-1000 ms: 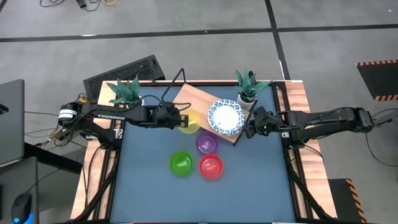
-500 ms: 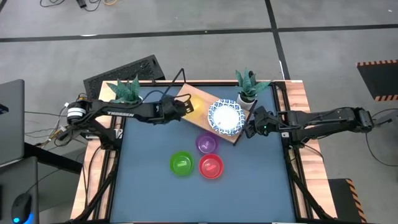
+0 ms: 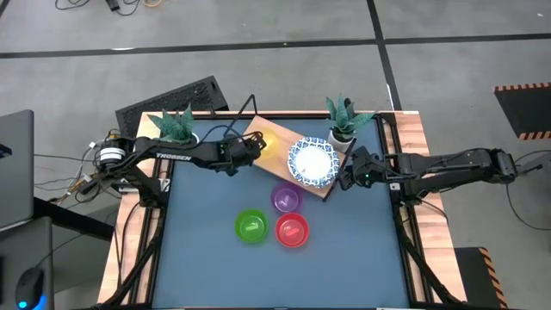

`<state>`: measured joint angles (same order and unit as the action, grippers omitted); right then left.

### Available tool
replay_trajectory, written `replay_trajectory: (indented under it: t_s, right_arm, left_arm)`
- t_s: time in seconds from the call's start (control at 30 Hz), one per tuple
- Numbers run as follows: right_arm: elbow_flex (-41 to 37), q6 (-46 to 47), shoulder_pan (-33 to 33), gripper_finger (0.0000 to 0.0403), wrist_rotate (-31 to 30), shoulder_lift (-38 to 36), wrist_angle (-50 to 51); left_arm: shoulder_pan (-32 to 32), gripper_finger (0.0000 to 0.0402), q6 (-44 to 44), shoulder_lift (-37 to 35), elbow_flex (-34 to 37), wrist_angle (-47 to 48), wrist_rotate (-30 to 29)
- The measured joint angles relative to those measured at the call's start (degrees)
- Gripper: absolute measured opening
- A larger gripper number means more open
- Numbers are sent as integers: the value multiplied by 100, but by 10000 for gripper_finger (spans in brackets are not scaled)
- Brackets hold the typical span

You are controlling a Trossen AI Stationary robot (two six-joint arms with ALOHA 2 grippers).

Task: Place and stack bowls onto a shelf
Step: Put the yellow bowl on the shelf

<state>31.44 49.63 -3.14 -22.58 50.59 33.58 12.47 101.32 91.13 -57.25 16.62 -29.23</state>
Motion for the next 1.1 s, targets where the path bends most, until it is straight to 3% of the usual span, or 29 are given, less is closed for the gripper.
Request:
replay_trajectory:
  t_s: [0.53,1.1]
  right_arm:
    - [0,-5,0,178,-5,0,0]
    - [0,-12,0,178,6,1,0]
  left_arm:
    - [380,7,53,0,0,40,326]
    - [380,141,-287,-2,0,-27,-110]
